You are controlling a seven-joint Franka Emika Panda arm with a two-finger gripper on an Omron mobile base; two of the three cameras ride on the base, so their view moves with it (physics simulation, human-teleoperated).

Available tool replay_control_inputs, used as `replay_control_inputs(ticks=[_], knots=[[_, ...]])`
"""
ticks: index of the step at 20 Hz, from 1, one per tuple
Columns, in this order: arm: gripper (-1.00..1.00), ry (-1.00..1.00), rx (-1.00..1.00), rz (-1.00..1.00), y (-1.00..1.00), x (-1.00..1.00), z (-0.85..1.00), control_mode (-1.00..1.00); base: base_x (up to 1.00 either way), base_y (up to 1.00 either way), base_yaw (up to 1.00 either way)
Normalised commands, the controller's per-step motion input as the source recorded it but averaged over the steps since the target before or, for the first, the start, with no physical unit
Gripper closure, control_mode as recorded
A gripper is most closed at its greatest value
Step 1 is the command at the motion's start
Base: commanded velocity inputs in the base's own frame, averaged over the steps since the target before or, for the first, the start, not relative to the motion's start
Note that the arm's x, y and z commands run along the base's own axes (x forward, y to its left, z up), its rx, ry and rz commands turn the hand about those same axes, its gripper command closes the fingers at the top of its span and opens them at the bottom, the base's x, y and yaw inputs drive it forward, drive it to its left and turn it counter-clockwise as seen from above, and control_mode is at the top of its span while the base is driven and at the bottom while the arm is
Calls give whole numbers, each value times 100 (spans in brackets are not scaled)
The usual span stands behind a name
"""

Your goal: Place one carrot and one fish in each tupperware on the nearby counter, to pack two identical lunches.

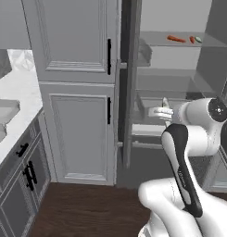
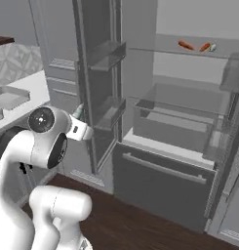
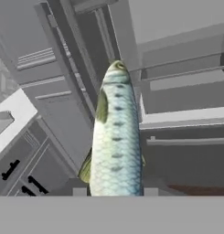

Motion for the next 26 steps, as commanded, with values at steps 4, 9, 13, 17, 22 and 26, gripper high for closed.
replay_control_inputs(ticks=[4,9,13,17,22,26], knots=[[100,0,0,0,0,0,0,100,54,100,50],[100,0,0,0,0,0,0,100,92,76,41],[100,0,0,0,0,0,0,100,100,1,29],[100,0,0,0,0,0,0,100,100,-8,24],[100,0,0,0,0,0,0,100,98,58,33],[100,0,0,0,0,0,0,100,79,84,36]])
